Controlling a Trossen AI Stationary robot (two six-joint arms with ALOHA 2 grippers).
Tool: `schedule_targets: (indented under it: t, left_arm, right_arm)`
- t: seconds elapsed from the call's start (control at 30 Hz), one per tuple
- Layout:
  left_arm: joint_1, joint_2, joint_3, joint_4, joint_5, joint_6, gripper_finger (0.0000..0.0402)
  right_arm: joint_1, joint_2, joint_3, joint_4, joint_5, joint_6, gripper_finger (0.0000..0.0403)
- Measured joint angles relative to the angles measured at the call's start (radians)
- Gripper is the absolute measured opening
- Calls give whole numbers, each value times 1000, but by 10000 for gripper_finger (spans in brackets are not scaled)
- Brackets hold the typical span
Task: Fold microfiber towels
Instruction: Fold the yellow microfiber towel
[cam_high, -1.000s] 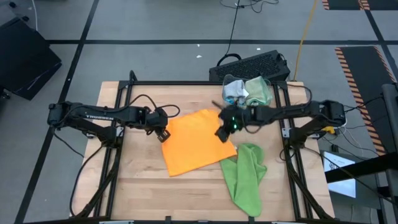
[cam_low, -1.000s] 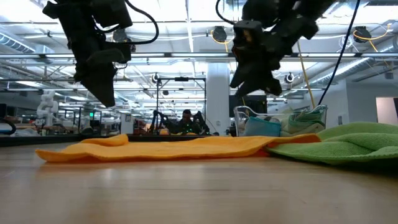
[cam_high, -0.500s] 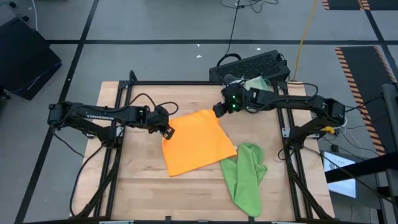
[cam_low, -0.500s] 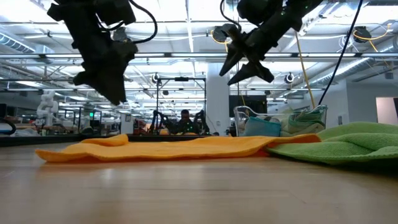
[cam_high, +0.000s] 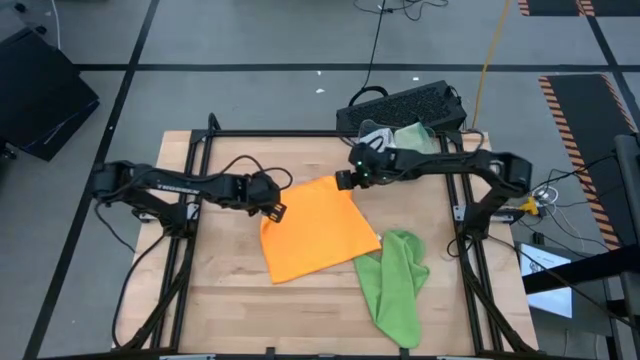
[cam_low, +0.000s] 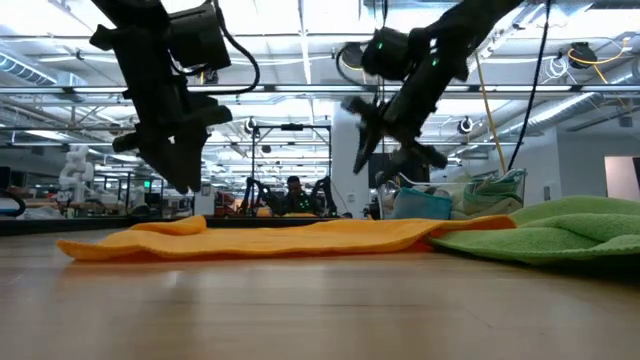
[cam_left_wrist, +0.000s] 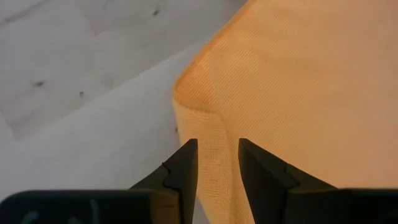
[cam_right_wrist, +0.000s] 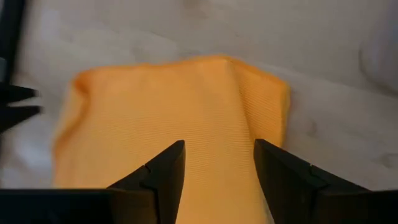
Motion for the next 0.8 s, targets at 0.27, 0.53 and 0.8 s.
schedule_targets:
  t: [0.27,0.53,0.8]
  left_arm:
    - [0,22,-1,-6,-17,20,118]
    - [0,46,1,5,-20,39,118]
    - [0,45,-1,-7,-3,56,118]
  right_arm:
    - [-30,120,0,19,26,-30,185]
    - [-57,166,0,87,53,-55,164]
    - [-64,207,-1,109,53,-80,118]
